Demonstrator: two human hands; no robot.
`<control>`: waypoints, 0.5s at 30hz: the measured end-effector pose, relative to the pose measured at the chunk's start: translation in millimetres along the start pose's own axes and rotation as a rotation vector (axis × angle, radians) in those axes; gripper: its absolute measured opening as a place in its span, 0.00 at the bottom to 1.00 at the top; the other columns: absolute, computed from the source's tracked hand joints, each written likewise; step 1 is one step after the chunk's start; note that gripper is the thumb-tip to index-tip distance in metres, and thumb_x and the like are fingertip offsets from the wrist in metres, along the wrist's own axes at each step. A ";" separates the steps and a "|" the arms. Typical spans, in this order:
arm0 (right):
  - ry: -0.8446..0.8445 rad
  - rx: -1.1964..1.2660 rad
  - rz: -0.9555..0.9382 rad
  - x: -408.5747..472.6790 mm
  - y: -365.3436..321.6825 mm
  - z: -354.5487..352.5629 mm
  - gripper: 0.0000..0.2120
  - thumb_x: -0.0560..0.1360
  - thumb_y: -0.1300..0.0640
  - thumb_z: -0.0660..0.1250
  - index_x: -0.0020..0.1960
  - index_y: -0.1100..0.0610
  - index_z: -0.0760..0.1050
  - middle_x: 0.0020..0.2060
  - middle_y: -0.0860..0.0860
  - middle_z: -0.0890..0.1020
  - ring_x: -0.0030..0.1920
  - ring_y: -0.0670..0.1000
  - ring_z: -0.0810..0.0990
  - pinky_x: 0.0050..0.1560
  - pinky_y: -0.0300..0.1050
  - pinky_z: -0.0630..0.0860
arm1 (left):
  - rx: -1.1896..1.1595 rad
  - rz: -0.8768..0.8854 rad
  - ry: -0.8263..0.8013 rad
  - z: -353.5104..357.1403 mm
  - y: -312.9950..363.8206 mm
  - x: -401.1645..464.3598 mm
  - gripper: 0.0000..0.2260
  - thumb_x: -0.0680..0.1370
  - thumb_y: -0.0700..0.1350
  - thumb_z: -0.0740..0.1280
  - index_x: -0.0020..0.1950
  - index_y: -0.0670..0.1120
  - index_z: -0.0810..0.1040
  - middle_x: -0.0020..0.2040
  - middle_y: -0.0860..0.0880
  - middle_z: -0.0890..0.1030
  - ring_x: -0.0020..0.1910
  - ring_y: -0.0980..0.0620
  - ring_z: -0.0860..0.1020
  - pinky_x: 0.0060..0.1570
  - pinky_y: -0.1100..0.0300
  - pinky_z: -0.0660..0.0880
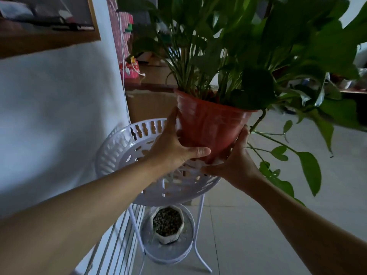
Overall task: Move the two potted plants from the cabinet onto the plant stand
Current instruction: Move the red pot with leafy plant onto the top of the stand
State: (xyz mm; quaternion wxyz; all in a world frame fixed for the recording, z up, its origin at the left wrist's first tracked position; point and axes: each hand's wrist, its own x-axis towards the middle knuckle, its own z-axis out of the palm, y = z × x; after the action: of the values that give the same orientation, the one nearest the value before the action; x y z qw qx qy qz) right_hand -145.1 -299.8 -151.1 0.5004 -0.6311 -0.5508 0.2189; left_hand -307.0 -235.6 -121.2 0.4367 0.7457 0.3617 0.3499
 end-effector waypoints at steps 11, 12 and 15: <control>-0.027 -0.148 0.026 24.5 15.9 45.0 0.66 0.50 0.55 0.82 0.71 0.51 0.39 0.57 0.50 0.73 0.55 0.51 0.73 0.51 0.45 0.73 | -0.028 -0.035 0.020 -24.8 -37.9 5.5 0.58 0.52 0.58 0.77 0.74 0.57 0.46 0.69 0.48 0.71 0.64 0.53 0.74 0.65 0.52 0.70; -0.042 -0.168 0.029 25.5 17.5 48.7 0.67 0.50 0.56 0.82 0.72 0.54 0.37 0.60 0.51 0.72 0.56 0.50 0.71 0.52 0.42 0.71 | -0.021 -0.038 0.028 -26.4 -41.9 5.0 0.58 0.53 0.58 0.77 0.74 0.57 0.46 0.69 0.49 0.71 0.63 0.53 0.74 0.65 0.53 0.70; -0.060 -0.186 0.021 32.0 21.6 57.3 0.67 0.52 0.59 0.82 0.73 0.59 0.37 0.50 0.40 0.70 0.44 0.40 0.71 0.38 0.22 0.67 | -0.031 -0.048 0.054 -30.2 -52.8 3.8 0.57 0.53 0.57 0.77 0.74 0.56 0.48 0.68 0.49 0.73 0.63 0.52 0.74 0.65 0.51 0.71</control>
State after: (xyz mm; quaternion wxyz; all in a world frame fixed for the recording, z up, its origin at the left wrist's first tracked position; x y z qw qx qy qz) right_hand -172.7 -245.9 -184.3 0.4206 -0.6738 -0.5768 0.1906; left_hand -342.7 -201.5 -156.9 0.4467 0.7202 0.3857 0.3646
